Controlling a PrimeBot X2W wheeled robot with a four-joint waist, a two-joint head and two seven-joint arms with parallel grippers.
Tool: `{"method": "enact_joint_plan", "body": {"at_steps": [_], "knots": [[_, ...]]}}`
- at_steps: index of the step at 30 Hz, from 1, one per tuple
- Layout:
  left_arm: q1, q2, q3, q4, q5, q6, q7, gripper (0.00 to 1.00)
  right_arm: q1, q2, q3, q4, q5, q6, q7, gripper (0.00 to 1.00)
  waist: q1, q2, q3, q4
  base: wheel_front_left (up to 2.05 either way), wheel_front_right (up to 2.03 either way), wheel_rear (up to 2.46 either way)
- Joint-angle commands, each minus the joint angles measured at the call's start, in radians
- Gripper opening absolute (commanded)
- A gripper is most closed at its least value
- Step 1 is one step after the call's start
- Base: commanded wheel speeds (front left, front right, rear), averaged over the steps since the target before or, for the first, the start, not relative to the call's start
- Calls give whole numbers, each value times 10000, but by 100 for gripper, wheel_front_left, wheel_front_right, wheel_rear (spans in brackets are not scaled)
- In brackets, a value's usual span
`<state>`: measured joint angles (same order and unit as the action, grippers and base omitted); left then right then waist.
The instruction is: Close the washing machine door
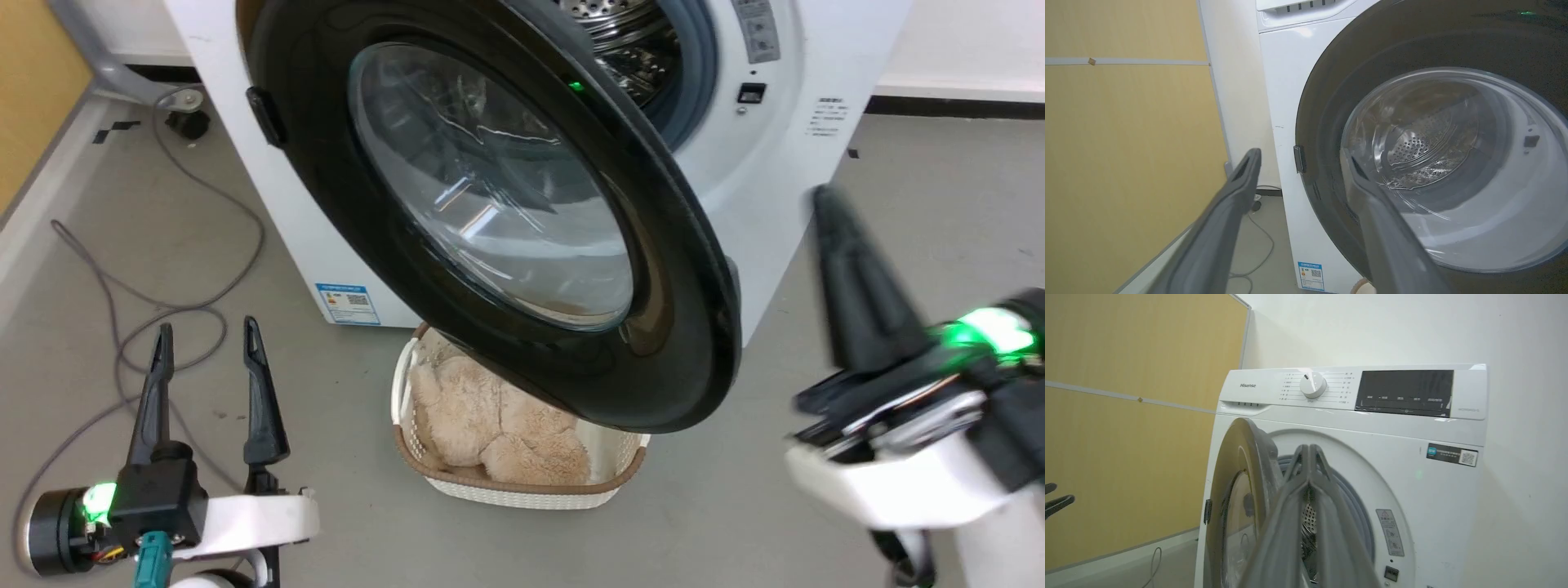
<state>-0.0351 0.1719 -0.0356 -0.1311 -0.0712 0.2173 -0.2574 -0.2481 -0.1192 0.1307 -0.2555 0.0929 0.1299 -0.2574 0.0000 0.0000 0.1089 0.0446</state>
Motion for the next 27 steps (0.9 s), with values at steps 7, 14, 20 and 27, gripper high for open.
{"method": "enact_joint_plan", "body": {"at_steps": [7,14,20,27], "knots": [[353,-190,4,191,138,-339,-43,100,-309,-1472,2502,645,672,8,-44,0,0,0,43,261,0,0,0],[315,-433,239,569,59,-532,-43,100,-233,-2405,3612,2347,961,8,-44,0,0,0,308,336,0,0,0],[186,-512,188,916,381,-590,-43,100,-338,-2692,3522,3772,1108,8,-44,0,0,0,621,450,0,0,0],[-43,-682,162,1155,385,-642,-43,100,-980,-2721,3317,4794,1254,8,-44,0,0,0,1058,582,0,0,0]]}}
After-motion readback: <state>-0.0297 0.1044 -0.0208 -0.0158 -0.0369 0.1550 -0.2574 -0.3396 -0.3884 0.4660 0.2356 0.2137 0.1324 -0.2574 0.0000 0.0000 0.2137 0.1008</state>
